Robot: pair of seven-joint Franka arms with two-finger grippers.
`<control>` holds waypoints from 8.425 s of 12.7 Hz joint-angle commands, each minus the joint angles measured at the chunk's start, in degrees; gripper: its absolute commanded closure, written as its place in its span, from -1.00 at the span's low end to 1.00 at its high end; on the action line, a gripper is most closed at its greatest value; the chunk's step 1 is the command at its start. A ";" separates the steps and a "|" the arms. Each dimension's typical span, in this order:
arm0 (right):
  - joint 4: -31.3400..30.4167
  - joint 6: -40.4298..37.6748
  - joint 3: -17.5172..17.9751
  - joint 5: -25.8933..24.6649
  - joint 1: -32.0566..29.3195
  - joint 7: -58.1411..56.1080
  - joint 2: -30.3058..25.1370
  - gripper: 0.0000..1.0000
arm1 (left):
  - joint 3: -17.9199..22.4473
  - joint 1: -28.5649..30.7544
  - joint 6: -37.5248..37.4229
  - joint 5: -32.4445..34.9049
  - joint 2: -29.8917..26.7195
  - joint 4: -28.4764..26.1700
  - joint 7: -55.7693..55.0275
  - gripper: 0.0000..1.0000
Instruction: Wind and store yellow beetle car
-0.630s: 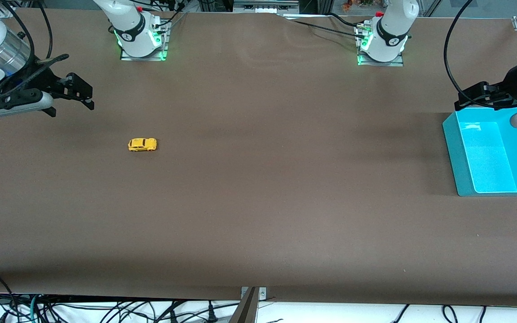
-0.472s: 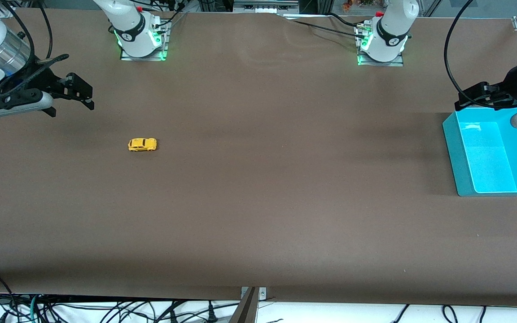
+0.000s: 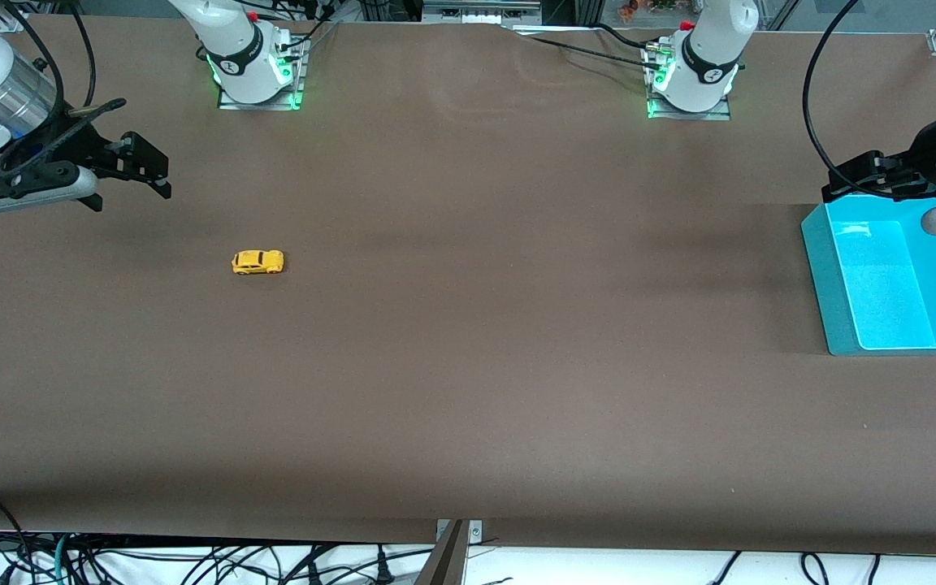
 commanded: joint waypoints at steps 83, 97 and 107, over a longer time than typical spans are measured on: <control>-41.86 61.62 0.46 -0.99 -1.58 -96.04 21.74 0.46 | 0.01 0.06 0.55 0.62 -0.19 -0.29 -0.35 -1.00; -41.51 66.54 -4.90 -0.91 -10.36 -112.81 25.87 0.49 | 0.01 -0.11 0.46 0.70 0.43 -0.29 0.00 -1.00; -39.93 66.11 -4.99 -0.64 -16.61 -119.16 26.75 0.14 | 0.10 1.12 0.46 1.58 2.53 -0.21 28.45 -1.00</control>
